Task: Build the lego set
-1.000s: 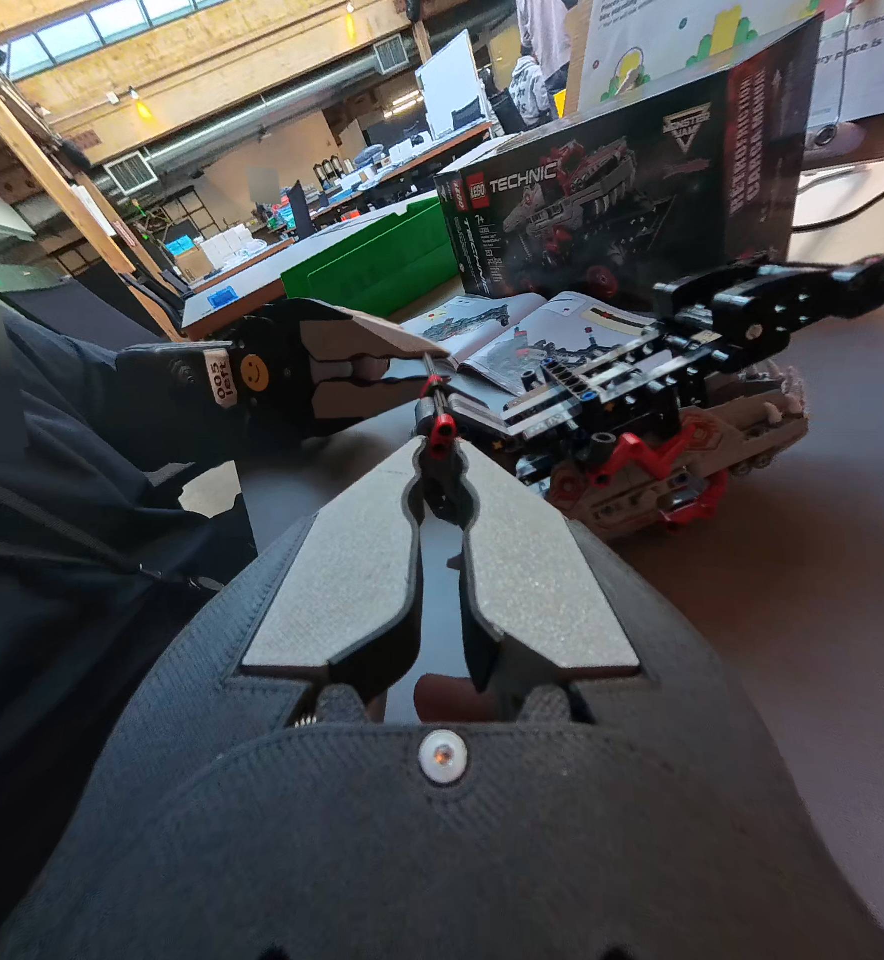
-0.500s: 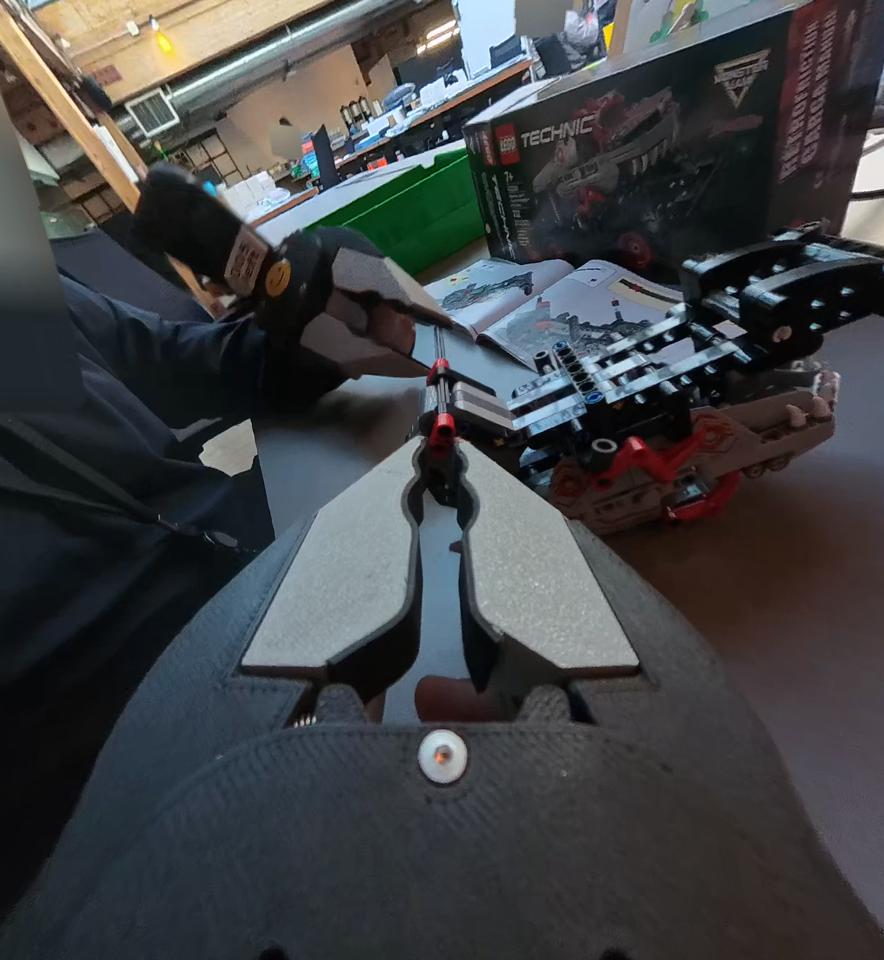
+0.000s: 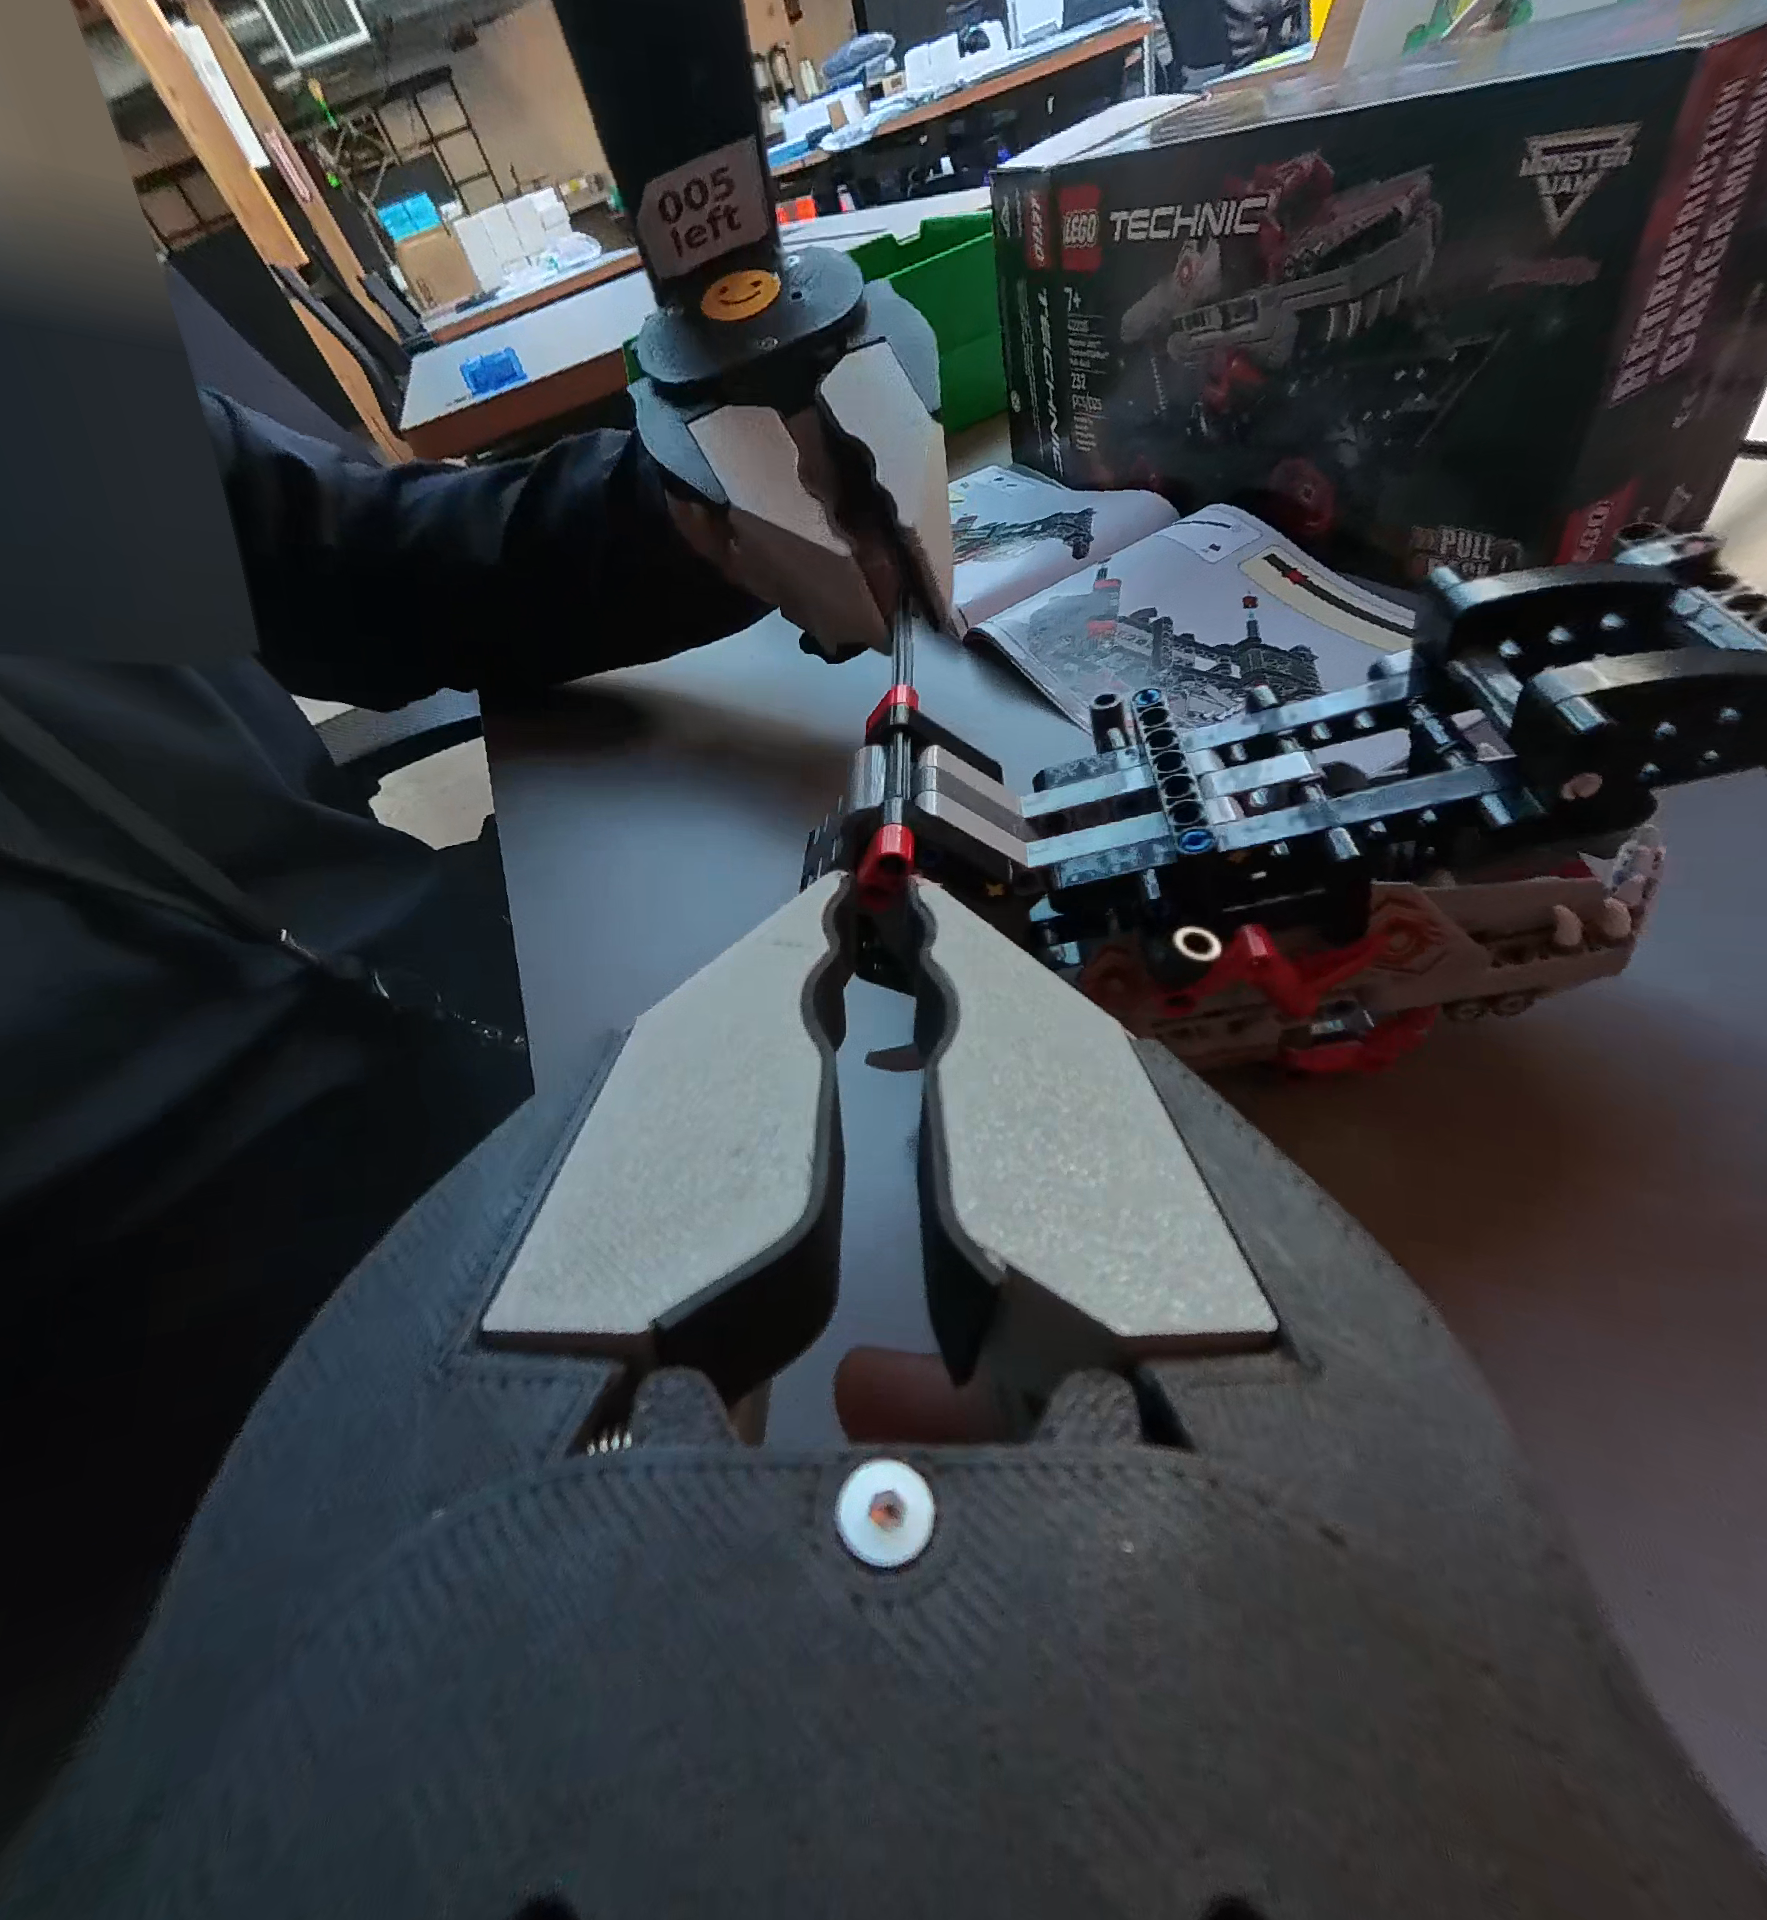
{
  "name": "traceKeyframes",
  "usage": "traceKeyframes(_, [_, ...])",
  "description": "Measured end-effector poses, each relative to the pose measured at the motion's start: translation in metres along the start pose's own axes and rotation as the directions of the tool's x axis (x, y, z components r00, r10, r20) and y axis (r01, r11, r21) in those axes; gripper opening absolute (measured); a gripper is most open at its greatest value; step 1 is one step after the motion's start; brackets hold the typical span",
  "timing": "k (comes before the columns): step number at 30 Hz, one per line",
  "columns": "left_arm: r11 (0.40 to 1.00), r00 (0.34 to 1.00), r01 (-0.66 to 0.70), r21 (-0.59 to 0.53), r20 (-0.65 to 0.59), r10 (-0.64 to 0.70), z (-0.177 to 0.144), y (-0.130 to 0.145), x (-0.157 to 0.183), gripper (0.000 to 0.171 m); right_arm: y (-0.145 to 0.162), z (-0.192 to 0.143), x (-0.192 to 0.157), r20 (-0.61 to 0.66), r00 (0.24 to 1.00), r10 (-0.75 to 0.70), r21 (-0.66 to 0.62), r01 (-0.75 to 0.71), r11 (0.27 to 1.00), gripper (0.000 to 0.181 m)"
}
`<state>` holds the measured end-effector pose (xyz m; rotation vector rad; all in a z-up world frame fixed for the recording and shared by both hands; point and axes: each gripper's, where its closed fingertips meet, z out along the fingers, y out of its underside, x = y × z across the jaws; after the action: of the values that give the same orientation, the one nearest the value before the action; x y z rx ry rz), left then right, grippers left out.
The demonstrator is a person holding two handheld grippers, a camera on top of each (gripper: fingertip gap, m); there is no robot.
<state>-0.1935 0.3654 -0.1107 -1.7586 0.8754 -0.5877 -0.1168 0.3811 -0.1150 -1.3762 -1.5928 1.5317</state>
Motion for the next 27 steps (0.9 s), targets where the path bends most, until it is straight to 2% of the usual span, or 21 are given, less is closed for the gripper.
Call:
traceKeyframes(4, [1.0,0.996,0.005,-0.016,-0.088,-0.007,0.004,0.0,0.012,0.002,-0.005,-0.004,0.005,-0.025,1.0,-0.006,0.039,0.007,0.999,0.004])
traceKeyframes(8, [0.999,0.995,-0.003,-0.033,-0.104,0.0,0.006,-0.001,0.017,0.002,-0.005,-0.006,0.006,-0.026,0.999,-0.033,0.069,0.035,0.997,0.004])
traceKeyframes(11, [0.999,0.994,0.002,-0.032,-0.106,-0.006,0.005,-0.002,0.018,0.001,-0.008,-0.008,0.005,0.027,0.999,0.019,0.1,-0.021,0.995,0.008])
traceKeyframes(13, [0.999,0.996,-0.044,-0.03,-0.085,0.041,0.006,-0.004,0.017,0.001,-0.013,-0.01,0.004,0.064,0.996,0.056,0.136,-0.065,0.989,0.006])
traceKeyframes(17, [0.984,0.984,-0.174,-0.031,-0.033,0.173,0.007,-0.004,0.018,0.001,-0.011,-0.009,0.005,0.052,0.998,0.032,0.122,-0.038,0.992,0.004])
traceKeyframes(19, [0.982,0.983,-0.179,-0.052,-0.058,0.176,0.008,0.001,0.023,0.001,-0.008,-0.009,0.002,0.059,0.998,0.02,0.104,-0.026,0.994,0.003])
traceKeyframes(20, [0.989,0.989,-0.13,-0.071,-0.086,0.124,0.009,0.005,0.025,0.001,-0.007,-0.008,0.001,0.052,0.999,0.002,0.098,-0.007,0.995,0.003])
traceKeyframes(22, [0.993,0.982,0.078,-0.089,-0.165,-0.092,0.009,0.003,0.028,0.0,-0.007,-0.009,0.001,0.013,0.998,-0.066,0.093,0.065,0.994,0.003])
traceKeyframes(25, [0.934,0.881,0.346,-0.085,-0.312,-0.355,0.003,-0.011,0.028,0.001,-0.004,-0.007,-0.005,0.001,0.985,-0.171,0.071,0.171,0.983,0.003])
traceKeyframes(27, [0.899,0.835,0.427,-0.096,-0.34,-0.433,0.003,-0.014,0.025,0.0,-0.002,-0.007,-0.007,-0.005,0.981,-0.194,0.062,0.194,0.979,0.003])
